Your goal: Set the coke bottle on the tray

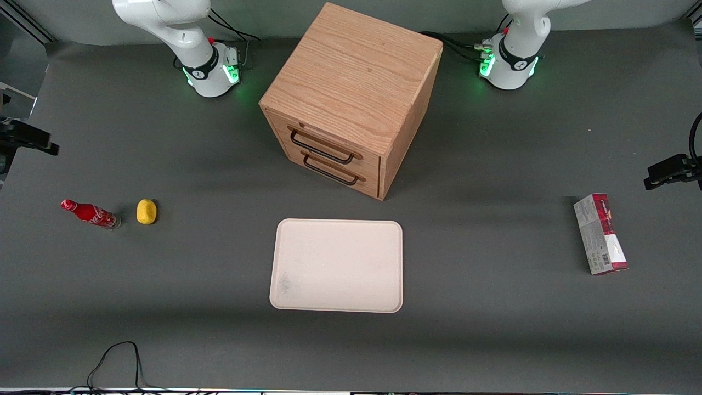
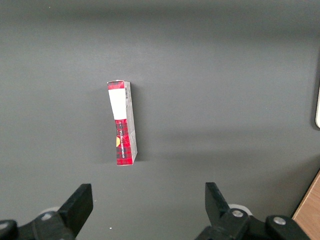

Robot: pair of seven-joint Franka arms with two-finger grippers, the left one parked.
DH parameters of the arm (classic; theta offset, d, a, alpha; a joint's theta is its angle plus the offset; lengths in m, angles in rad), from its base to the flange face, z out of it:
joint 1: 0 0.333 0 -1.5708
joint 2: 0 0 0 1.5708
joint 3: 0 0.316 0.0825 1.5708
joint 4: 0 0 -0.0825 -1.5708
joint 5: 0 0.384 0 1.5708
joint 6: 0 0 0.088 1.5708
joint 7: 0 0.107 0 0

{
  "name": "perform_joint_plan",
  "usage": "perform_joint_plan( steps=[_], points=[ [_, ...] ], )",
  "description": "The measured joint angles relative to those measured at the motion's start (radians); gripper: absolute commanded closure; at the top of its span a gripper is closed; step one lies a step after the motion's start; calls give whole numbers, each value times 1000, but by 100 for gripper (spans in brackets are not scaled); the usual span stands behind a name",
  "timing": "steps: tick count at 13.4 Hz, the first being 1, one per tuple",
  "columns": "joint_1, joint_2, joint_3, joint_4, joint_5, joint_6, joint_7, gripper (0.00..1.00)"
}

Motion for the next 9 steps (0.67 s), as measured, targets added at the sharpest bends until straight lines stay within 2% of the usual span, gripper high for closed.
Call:
perform_joint_plan(
  steps=[5, 9],
  points=[
    [-11, 42, -200, -1, 0, 86, -291, 0],
    [-14, 95, -264, -1, 1, 132, -357, 0]
  ],
)
